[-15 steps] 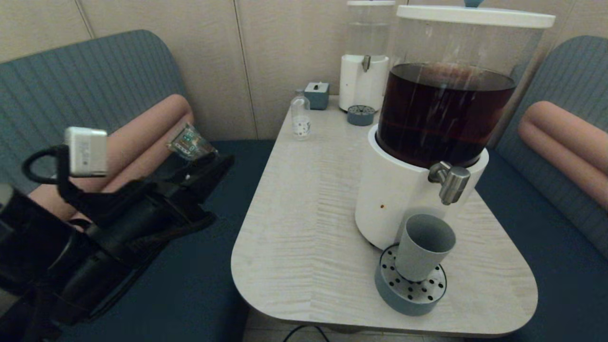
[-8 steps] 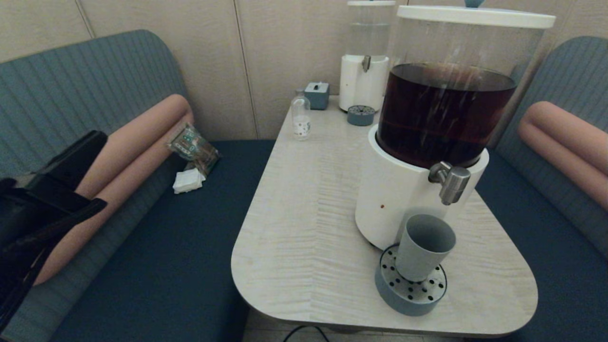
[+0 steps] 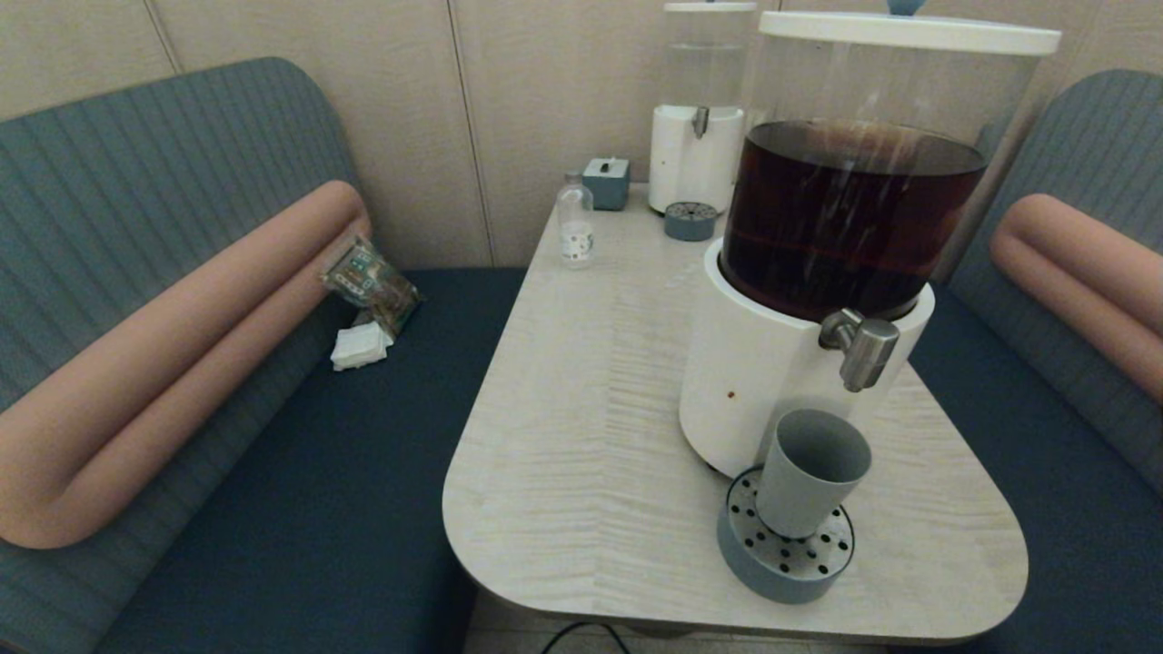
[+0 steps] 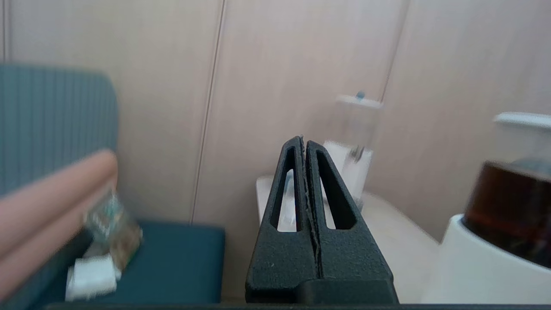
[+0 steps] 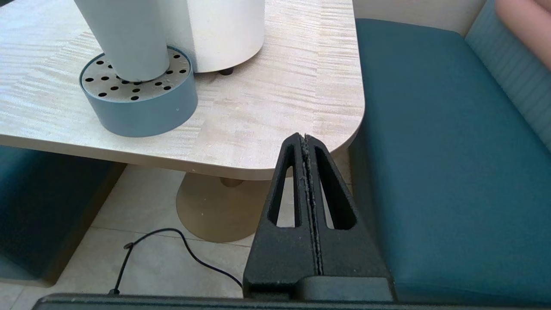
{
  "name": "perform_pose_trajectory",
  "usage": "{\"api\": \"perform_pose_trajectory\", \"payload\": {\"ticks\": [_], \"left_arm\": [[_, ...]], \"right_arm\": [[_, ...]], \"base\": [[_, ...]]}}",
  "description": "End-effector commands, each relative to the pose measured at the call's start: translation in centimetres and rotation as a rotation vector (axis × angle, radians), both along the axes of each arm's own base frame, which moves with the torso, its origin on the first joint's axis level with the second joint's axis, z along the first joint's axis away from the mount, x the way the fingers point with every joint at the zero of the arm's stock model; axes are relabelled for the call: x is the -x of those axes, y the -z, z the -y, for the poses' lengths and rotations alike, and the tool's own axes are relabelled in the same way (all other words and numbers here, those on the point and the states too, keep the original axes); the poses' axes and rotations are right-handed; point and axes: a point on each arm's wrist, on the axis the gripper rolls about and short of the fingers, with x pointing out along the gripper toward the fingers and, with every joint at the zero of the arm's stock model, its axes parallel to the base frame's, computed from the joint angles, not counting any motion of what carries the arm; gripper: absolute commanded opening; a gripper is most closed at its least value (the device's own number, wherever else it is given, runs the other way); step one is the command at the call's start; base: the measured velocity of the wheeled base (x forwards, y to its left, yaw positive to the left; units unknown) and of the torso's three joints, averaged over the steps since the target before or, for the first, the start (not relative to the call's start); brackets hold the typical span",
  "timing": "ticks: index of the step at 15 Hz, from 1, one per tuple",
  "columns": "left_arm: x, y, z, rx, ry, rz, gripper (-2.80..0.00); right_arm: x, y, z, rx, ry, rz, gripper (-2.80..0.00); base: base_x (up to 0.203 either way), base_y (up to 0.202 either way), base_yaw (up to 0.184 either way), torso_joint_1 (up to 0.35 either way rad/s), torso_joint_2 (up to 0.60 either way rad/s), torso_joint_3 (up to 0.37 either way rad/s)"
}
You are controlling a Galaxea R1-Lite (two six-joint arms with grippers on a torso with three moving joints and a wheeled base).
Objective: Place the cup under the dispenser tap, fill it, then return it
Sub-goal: Turn on the faucet
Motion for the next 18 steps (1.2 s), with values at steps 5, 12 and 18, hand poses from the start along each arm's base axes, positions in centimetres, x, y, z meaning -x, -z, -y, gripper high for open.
{"api": "perform_pose_trajectory", "payload": {"ticks": [5, 12, 18], "left_arm": [[5.8, -0.6, 0.4, -0.045, 0.048, 0.069, -2.80], [12.0, 1.8, 0.9, -0.082, 0.119, -0.068, -2.80], [12.9, 8.9, 0.7, -0.093, 0.131, -0.200, -2.80]], "right_arm": [[0.0, 0.0, 0.0, 0.000, 0.001, 0.003, -2.80], [0.0, 0.0, 0.0, 0.000, 0.000, 0.002, -2.80], [0.0, 0.0, 0.0, 0.000, -0.001, 0.003, -2.80]], "base": [[0.000, 0.000, 0.000, 0.000, 0.00, 0.000], [0.000, 0.000, 0.000, 0.000, 0.00, 0.000], [0.000, 0.000, 0.000, 0.000, 0.00, 0.000]]}}
